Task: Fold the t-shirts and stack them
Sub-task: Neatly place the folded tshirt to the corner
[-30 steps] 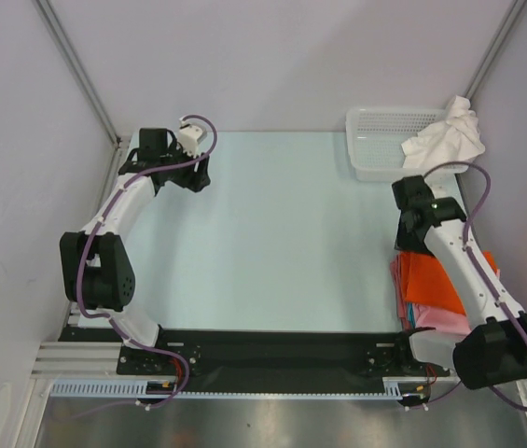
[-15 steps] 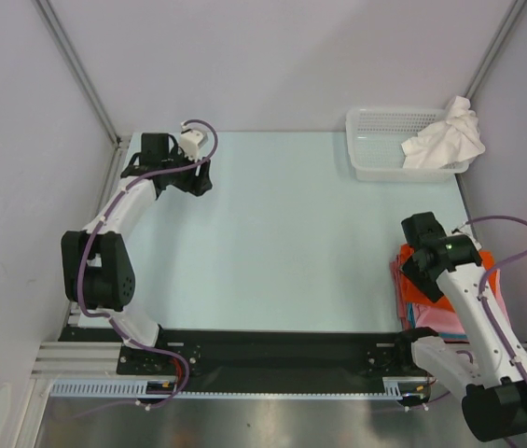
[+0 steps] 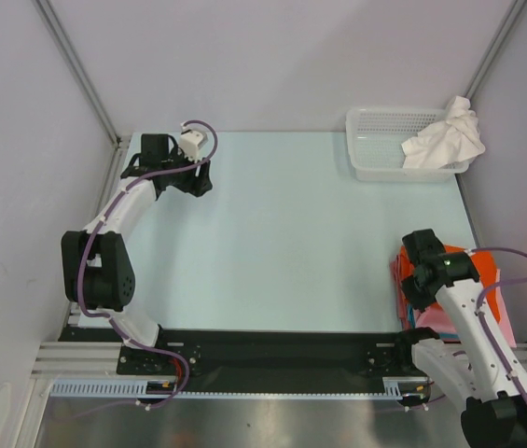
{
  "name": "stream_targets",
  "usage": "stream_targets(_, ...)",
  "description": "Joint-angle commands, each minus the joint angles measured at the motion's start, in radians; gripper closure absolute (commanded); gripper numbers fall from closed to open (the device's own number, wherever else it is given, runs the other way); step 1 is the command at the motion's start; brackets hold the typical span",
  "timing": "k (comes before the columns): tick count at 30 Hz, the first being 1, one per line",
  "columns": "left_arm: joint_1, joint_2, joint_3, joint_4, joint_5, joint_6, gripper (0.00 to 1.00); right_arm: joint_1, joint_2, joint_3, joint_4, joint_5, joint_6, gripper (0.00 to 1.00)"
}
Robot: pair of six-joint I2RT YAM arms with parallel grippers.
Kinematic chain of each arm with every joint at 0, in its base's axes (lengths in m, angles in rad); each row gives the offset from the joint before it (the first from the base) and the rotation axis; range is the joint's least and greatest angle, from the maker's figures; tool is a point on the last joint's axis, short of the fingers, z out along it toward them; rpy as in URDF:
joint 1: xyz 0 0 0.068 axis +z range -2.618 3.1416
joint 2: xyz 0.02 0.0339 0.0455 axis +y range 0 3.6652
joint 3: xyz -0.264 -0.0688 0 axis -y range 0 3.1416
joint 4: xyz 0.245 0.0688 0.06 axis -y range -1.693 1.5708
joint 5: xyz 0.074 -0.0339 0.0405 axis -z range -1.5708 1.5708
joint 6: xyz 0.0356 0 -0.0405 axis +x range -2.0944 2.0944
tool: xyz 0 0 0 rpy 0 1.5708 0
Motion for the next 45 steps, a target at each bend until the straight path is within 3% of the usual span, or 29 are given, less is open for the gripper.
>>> stream_targets(1,0.011,-0.026,0.007,0.029,0.040,-0.004,0.32,-0.030,-0.039,-0.013,-0.005,-0.023,0.056,0.86)
stream_targets(3,0.011,-0.025,0.006,0.029,0.039,-0.002,0.32,-0.039,-0.036,-0.006,-0.014,-0.032,0.042,1.00)
stream_targets(9,0.016,-0.025,0.001,0.032,0.042,-0.002,0.32,-0.153,-0.056,0.057,-0.072,-0.075,-0.076,1.00)
stream_targets(14,0.017,-0.020,0.006,0.035,0.040,-0.003,0.32,-0.277,0.042,0.163,-0.173,-0.110,-0.273,1.00)
stream_targets(25,0.022,-0.008,0.001,0.038,0.035,0.001,0.32,-0.288,0.122,0.186,-0.195,-0.182,-0.392,0.99)
stream_targets(26,0.023,-0.009,0.001,0.038,0.035,0.001,0.32,-0.288,0.130,0.188,-0.195,-0.190,-0.398,0.92)
stream_targets(27,0.023,-0.008,0.003,0.038,0.032,0.003,0.32,-0.288,0.142,0.188,-0.195,-0.198,-0.403,0.74)
stream_targets(30,0.025,-0.003,0.009,0.032,0.034,0.004,0.32,-0.289,0.157,0.183,-0.181,-0.207,-0.415,0.37)
stream_targets(34,0.025,0.009,0.029,0.015,0.038,0.007,0.32,-0.286,0.174,0.201,-0.042,-0.399,-0.484,0.22)
stream_targets(38,0.025,0.008,0.038,-0.011,0.034,0.022,0.31,-0.283,0.225,0.368,0.096,-0.353,-0.582,0.10)
stream_targets(39,0.025,0.003,0.038,-0.026,0.031,0.030,0.31,-0.289,0.235,0.422,0.156,-0.337,-0.625,0.00)
stream_targets(45,0.029,-0.040,0.018,-0.086,0.022,0.047,0.30,-0.311,0.303,0.392,0.520,-0.442,-0.702,0.00)
